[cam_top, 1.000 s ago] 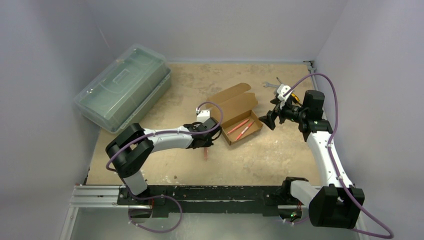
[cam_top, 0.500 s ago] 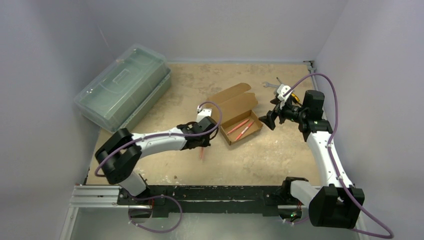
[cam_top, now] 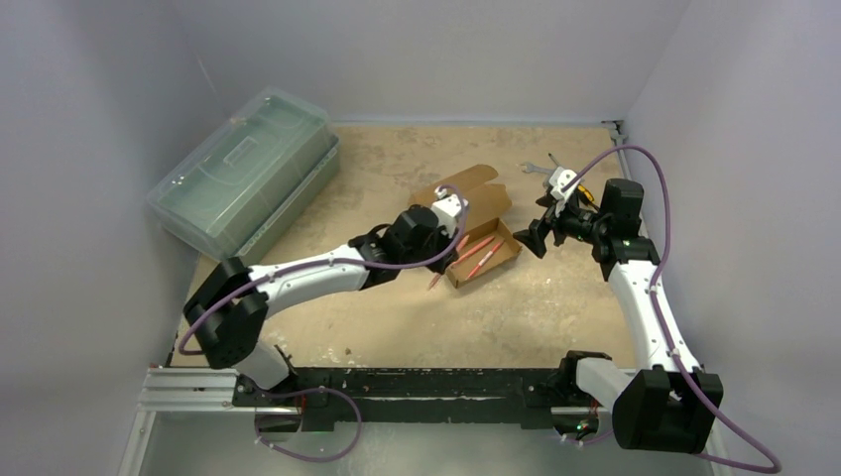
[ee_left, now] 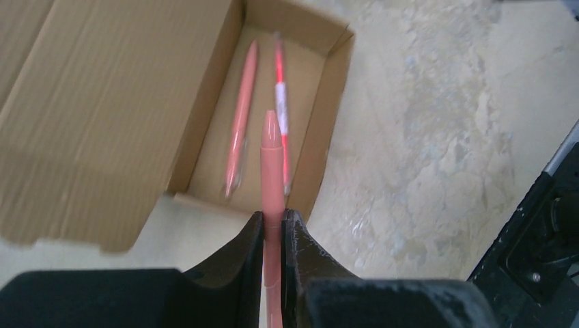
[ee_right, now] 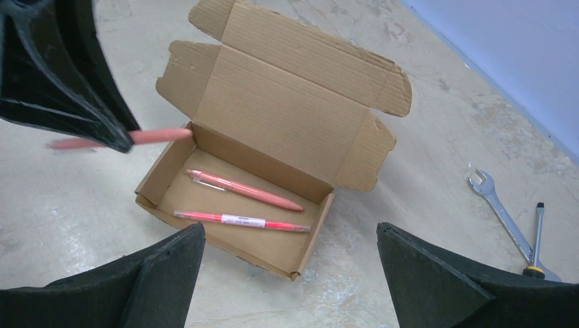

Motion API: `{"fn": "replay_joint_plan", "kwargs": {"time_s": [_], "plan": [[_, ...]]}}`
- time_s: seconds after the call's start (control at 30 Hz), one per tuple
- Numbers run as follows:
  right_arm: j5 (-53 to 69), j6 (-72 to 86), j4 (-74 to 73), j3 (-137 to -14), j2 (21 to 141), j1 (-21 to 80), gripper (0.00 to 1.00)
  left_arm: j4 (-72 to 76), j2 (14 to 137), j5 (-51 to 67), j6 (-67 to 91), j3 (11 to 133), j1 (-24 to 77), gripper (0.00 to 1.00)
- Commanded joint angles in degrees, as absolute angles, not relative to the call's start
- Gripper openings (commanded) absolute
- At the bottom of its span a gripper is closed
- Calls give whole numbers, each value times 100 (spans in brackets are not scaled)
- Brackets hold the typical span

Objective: Fold the paper box
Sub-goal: Pick up the product from the center of the board, then place the product in the paper box.

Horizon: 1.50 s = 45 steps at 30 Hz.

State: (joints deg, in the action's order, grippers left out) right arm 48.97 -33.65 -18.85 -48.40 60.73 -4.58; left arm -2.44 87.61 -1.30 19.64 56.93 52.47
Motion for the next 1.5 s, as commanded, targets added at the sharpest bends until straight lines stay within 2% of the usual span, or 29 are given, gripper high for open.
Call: {"fn": "replay_joint_plan", "kwargs": {"time_s": [0.0, 0.3, 0.4, 0.6, 0.73, 0.9, 1.07, 1.2, 1.33, 1.47], "plan": [[4992, -3431, -1828, -4825, 5968, -483, 99, 305, 9488, 596, 990, 6730, 5232, 0], [4975, -3427, -1835, -4845, 5968, -481, 99, -429, 11126, 553, 678, 8490, 5234, 1], [4975, -3428, -1842, -4856, 5968, -483, 99, -483, 11359, 367, 804, 8622, 5232, 9], [4966, -3428, -1850, -4864, 5960, -483, 99, -654, 11627, 123, 1024, 8891, 5234, 33], [4948, -3434, -1857, -4871, 5942, -482, 99, -606, 11360, -156, 1187, 8770, 5230, 37], [4944, -3424, -1855, -4870, 5937, -483, 99, 230, 9985, -780, 1461, 7606, 5207, 38], [5003, -3382, -1825, -4839, 5957, -492, 99, 610, 8429, -923, 1952, 6129, 4994, 55], [5113, -3353, -1774, -4797, 6005, -492, 99, 1054, 7122, -944, 2681, 4662, 4638, 76], [5272, -3333, -1678, -4726, 6094, -492, 99, 1353, 5929, -975, 3301, 3456, 4251, 87], [5458, -3247, -1507, -4613, 6365, -492, 99, 1797, 5279, -1123, 3695, 2660, 4175, 95]]}}
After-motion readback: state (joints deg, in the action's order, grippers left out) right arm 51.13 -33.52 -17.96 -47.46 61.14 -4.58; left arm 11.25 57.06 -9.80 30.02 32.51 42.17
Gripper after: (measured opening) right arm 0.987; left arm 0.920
